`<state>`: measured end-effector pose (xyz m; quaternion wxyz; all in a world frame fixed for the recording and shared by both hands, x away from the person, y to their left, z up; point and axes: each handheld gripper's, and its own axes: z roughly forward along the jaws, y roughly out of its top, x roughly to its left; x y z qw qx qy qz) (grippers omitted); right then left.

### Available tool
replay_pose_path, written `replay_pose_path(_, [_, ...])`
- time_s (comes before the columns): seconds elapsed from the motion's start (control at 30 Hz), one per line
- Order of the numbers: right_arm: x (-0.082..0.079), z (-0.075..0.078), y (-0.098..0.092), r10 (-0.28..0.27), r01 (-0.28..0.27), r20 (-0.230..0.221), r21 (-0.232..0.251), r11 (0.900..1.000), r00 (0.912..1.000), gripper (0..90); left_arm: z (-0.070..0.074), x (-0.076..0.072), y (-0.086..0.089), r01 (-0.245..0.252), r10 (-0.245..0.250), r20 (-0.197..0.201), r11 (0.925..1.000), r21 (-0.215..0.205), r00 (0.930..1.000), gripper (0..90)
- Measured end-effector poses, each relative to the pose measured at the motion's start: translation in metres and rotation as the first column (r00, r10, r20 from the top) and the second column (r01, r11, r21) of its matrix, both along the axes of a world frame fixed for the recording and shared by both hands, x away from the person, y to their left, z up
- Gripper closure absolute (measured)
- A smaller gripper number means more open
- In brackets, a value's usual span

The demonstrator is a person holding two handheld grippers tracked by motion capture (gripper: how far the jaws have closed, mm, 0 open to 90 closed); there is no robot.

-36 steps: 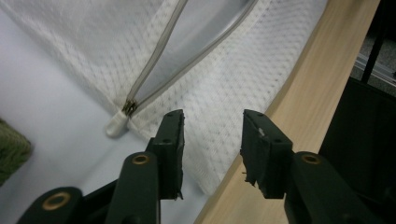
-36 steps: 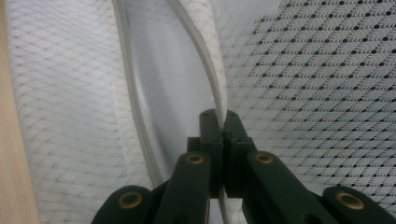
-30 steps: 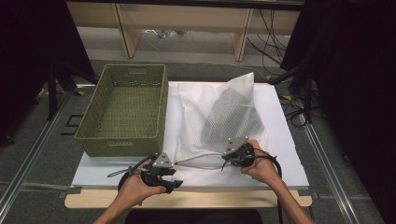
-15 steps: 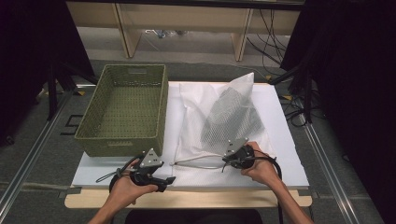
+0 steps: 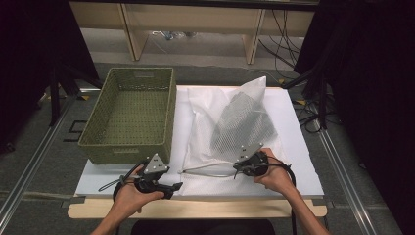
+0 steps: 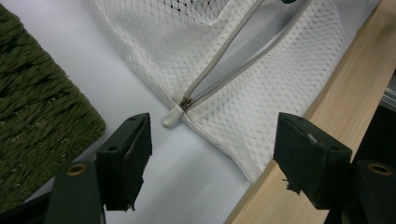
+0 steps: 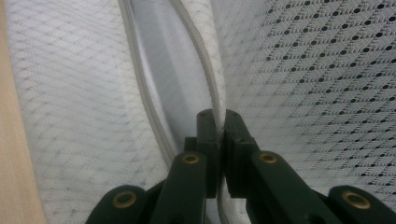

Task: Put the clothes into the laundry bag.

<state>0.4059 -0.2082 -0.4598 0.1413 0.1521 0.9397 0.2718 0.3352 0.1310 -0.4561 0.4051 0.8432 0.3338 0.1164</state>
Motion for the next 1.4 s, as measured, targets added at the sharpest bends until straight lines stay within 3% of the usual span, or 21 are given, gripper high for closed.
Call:
replay_pose_path(0.27, [-0.001, -0.001, 0.001, 0.003, -0.003, -0.001, -0.006, 1.000, 1.0000, 84.5, -0.001, 0.000, 0.000, -0.010, 0.010, -0.004, 0.9999, -0.007, 0.9999, 27.4])
replay_pose_path(0.33, [0.000, -0.002, 0.000, -0.003, 0.003, -0.006, -0.001, 1.000, 1.0000, 82.9, -0.001, 0.000, 0.000, -0.004, 0.004, 0.000, 0.9999, 0.013, 1.0000, 27.4])
replay_pose_path(0.37, [0.000, -0.002, 0.000, -0.011, 0.011, -0.017, -0.001, 1.000, 0.9998, 82.4, -0.002, 0.000, -0.001, -0.002, 0.002, -0.007, 1.0000, 0.004, 1.0000, 27.4])
replay_pose_path(0.43, [0.001, -0.002, -0.001, -0.002, 0.002, 0.000, 0.009, 1.000, 1.0000, 79.8, -0.002, 0.000, -0.002, 0.002, -0.002, -0.005, 0.9996, 0.029, 1.0000, 27.4])
replay_pose_path(0.5, [0.001, 0.000, -0.002, -0.015, 0.016, -0.017, 0.019, 1.000, 0.9997, 71.8, -0.002, -0.002, -0.004, 0.011, -0.011, -0.006, 0.9999, 0.006, 0.9999, 27.3])
replay_pose_path(0.6, [0.002, 0.006, -0.005, -0.058, 0.058, -0.007, 0.055, 0.997, 0.9983, 57.0, -0.002, -0.002, -0.004, 0.013, -0.013, -0.009, 0.9999, -0.002, 0.9999, 27.1])
replay_pose_path(0.67, [0.002, 0.011, -0.010, -0.093, 0.094, -0.012, 0.108, 0.990, 0.9956, 51.8, -0.001, -0.002, -0.004, 0.007, -0.007, -0.005, 1.0000, 0.001, 1.0000, 27.0])
replay_pose_path(0.8, [0.003, 0.023, -0.020, -0.110, 0.106, 0.006, 0.200, 0.974, 0.9939, 45.0, -0.001, -0.002, -0.004, 0.002, -0.002, -0.005, 0.9999, -0.016, 1.0000, 26.8])
replay_pose_path(1.0, [0.001, 0.027, -0.036, -0.216, 0.204, 0.011, 0.293, 0.934, 0.9763, 41.8, 0.001, -0.003, -0.005, -0.002, 0.002, -0.005, 0.9998, -0.020, 1.0000, 26.5])
replay_pose_path(1.07, [0.000, 0.027, -0.041, -0.239, 0.222, 0.017, 0.311, 0.924, 0.9708, 40.2, 0.002, -0.003, -0.005, 0.006, -0.006, -0.006, 0.9993, -0.036, 1.0000, 26.5])
replay_pose_path(1.17, [-0.002, 0.026, -0.048, -0.258, 0.238, 0.022, 0.320, 0.917, 0.9658, 39.9, 0.003, -0.004, -0.005, -0.008, 0.008, -0.004, 0.9985, -0.053, 1.0000, 25.9])
replay_pose_path(1.2, [-0.003, 0.026, -0.050, -0.260, 0.245, 0.005, 0.328, 0.912, 0.9655, 39.9, 0.005, -0.006, -0.007, -0.016, 0.015, -0.004, 0.9974, -0.070, 0.9999, 25.3])
replay_pose_path(1.27, [-0.005, 0.026, -0.053, -0.282, 0.263, 0.008, 0.337, 0.904, 0.9592, 39.3, 0.006, -0.006, -0.006, -0.009, 0.010, 0.004, 0.9979, -0.063, 0.9999, 25.0])
replay_pose_path(1.33, [-0.007, 0.027, -0.056, -0.285, 0.264, 0.007, 0.347, 0.900, 0.9586, 38.7, 0.006, -0.007, -0.007, -0.015, 0.016, 0.004, 0.9975, -0.069, 0.9999, 24.3])
replay_pose_path(1.37, [-0.009, 0.027, -0.056, -0.283, 0.270, -0.016, 0.356, 0.895, 0.9589, 38.2, 0.007, -0.007, -0.007, -0.002, 0.003, 0.004, 0.9977, -0.068, 1.0000, 24.3])
replay_pose_path(1.4, [-0.009, 0.027, -0.058, -0.286, 0.265, 0.008, 0.356, 0.896, 0.9581, 38.0, 0.007, -0.007, -0.008, 0.001, -0.001, 0.008, 0.9978, -0.066, 1.0000, 24.2])
